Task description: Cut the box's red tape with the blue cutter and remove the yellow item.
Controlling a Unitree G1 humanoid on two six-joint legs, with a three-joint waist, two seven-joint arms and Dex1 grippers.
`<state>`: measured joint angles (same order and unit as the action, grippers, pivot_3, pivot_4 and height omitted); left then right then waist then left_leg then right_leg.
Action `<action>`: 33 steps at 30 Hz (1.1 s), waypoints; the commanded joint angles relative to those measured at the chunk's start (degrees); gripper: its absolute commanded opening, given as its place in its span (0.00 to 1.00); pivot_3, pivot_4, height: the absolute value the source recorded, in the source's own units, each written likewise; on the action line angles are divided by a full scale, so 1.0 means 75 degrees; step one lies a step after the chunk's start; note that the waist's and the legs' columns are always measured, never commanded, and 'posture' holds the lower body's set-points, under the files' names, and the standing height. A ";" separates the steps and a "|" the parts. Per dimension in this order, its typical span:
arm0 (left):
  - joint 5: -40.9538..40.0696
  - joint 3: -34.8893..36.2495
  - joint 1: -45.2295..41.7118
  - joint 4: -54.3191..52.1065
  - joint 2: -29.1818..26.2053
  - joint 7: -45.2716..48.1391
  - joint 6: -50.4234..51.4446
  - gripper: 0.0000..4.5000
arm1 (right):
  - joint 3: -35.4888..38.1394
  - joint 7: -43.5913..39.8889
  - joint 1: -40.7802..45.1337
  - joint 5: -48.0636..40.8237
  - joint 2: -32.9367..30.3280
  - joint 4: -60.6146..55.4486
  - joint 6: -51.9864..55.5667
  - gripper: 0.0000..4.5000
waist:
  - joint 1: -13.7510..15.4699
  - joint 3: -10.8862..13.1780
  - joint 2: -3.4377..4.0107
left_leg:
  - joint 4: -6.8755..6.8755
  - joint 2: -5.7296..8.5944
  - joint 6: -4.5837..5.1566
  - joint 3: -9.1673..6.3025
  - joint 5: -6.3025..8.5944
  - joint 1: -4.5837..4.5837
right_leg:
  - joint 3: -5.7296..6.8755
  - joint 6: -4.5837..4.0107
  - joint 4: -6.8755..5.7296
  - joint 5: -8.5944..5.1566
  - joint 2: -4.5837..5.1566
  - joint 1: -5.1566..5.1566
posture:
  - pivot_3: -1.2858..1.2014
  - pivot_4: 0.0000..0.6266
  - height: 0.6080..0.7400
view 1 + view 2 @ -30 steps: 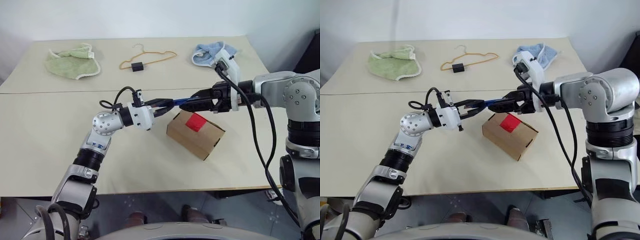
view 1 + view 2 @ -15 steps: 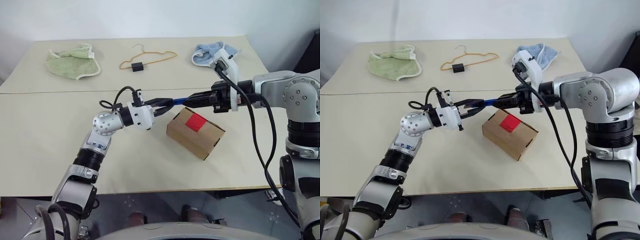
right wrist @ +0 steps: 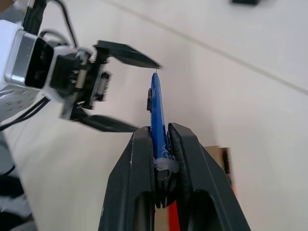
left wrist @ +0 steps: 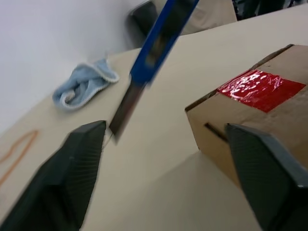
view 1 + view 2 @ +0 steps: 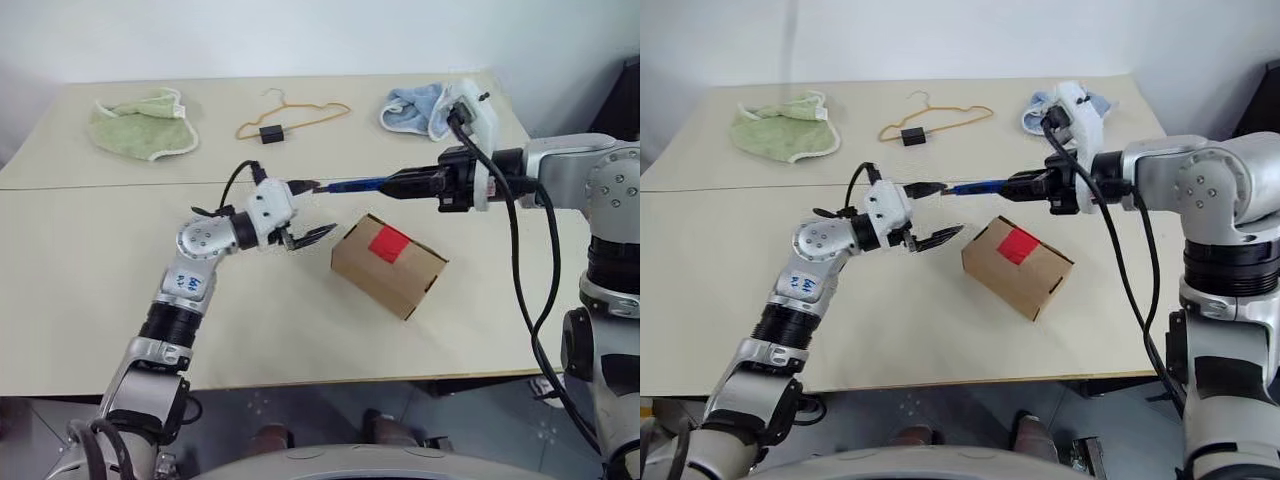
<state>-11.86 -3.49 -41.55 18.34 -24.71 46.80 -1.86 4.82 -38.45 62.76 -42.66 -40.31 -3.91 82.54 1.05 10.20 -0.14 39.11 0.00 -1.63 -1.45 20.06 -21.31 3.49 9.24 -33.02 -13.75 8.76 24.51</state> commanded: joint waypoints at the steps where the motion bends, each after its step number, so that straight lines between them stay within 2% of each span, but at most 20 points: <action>1: -0.0824 0.0750 -0.0082 -0.0404 -0.0512 0.0162 0.1520 1.00 | 0.0728 0.0231 -0.0002 -0.0106 -0.0250 -0.0466 0.0090 0.03 | -0.0020 0.0000 0.0000 | 0.0000 0.0000 0.0000 0.0000 0.0000 0.0001 | -0.0001 0.0000 -0.0001 0.0000 0.0000 0.0000 | 0.52 0.24 1.00; 6: -0.1187 0.1085 -0.0206 -0.0465 -0.0813 0.0199 0.2708 1.00 | 0.1319 0.0452 -0.0346 -0.0293 -0.0345 -0.0878 0.0416 0.03 | -0.0008 0.0000 0.0000 | 0.0000 0.0000 0.0001 0.0001 0.0001 0.0002 | -0.0005 0.0000 -0.0004 0.0000 0.0000 0.0000 | 0.52 0.24 1.00; 11: -0.1176 0.0920 -0.0448 -0.0610 -0.0666 0.0268 0.3250 1.00 | 0.1790 0.0571 -0.0646 -0.0491 -0.0413 -0.1262 0.0666 0.03 | 0.0019 0.0000 0.0000 | 0.0001 0.0001 0.0001 0.0004 0.0001 0.0003 | -0.0007 0.0000 -0.0011 0.0000 0.0000 0.0000 | 0.52 0.24 1.00; 18: -0.1605 0.0355 -0.0681 -0.1141 0.0138 0.0843 0.3894 1.00 | 0.2395 0.0795 -0.1094 -0.0598 -0.0591 -0.1745 0.0966 0.03 | 0.0037 0.0000 -0.0001 | 0.0006 0.0002 0.0002 0.0017 0.0001 0.0005 | -0.0019 0.0000 -0.0012 0.0000 0.0000 0.0000 | 0.52 0.24 1.00; 23: -0.1749 -0.0257 -0.0995 -0.1016 0.0596 0.1570 0.4307 1.00 | 0.2882 0.0973 -0.1395 -0.0720 -0.0585 -0.2223 0.1269 0.03 | 0.0021 0.0000 -0.0001 | 0.0006 0.0001 0.0002 0.0028 0.0001 0.0013 | -0.0033 0.0000 -0.0023 0.0000 -0.0001 0.0004 | 0.52 0.24 1.00; 31: -0.1050 -0.0889 -0.1439 -0.0406 0.0622 0.1559 0.4578 1.00 | 0.3354 0.1394 -0.1806 -0.1113 -0.0554 -0.2723 0.1329 0.03 | 0.0016 0.0000 -0.0001 | 0.0008 0.0002 0.0005 0.0050 0.0003 0.0032 | -0.0065 0.0000 -0.0045 0.0000 -0.0002 0.0009 | 0.52 0.24 1.00; 33: -0.1090 -0.0686 -0.1431 -0.0388 0.0770 0.1392 0.4392 0.91 | 0.3471 0.1507 -0.1930 -0.1217 -0.0563 -0.2805 0.1329 0.03 | 0.0020 0.0000 -0.0001 | 0.0009 0.0003 0.0006 0.0054 0.0003 0.0033 | -0.0070 0.0000 -0.0046 0.0001 -0.0002 0.0009 | 0.52 0.24 1.00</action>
<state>-19.96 -9.97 -51.12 16.49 -19.34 58.01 32.65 28.29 -27.93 48.24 -50.34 -43.82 -22.81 92.20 1.20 10.21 -0.15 39.18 0.02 -1.58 -1.05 20.08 -21.07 2.97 9.24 -33.37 -13.74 8.75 24.58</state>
